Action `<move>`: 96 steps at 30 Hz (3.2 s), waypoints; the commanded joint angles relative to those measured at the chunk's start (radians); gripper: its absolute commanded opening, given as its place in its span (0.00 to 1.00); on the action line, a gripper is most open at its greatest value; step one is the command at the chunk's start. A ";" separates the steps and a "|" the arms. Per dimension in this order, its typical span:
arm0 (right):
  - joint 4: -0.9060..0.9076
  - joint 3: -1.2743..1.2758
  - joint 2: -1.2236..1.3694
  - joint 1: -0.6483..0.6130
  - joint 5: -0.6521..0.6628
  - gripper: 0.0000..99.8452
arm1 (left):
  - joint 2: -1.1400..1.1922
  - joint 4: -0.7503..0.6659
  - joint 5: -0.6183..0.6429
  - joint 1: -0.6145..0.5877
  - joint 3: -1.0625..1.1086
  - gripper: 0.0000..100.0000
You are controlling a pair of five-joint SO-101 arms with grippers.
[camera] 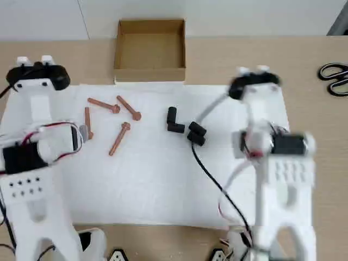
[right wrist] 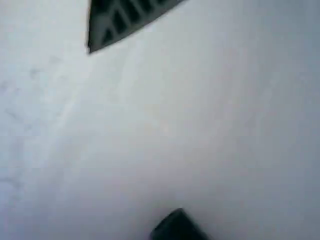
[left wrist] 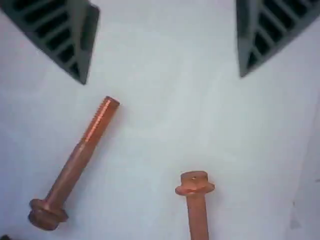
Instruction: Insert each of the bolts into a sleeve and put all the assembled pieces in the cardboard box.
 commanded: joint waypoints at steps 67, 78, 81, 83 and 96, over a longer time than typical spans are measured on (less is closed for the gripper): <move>-0.117 -0.707 1.041 -0.145 0.009 0.00 | 0.018 0.121 0.011 -0.026 -0.091 0.19; 0.005 -0.807 1.053 -0.085 -0.163 0.01 | 0.018 0.141 0.011 -0.026 -0.091 0.19; 0.005 -0.807 1.086 -0.068 -0.170 0.07 | 0.017 0.141 0.011 -0.026 -0.091 0.19; 0.005 -0.807 1.107 -0.062 -0.180 0.12 | 0.017 0.141 0.011 -0.026 -0.091 0.19; -0.001 -0.807 1.181 -0.059 -0.180 0.12 | 0.017 0.141 0.011 -0.026 -0.091 0.19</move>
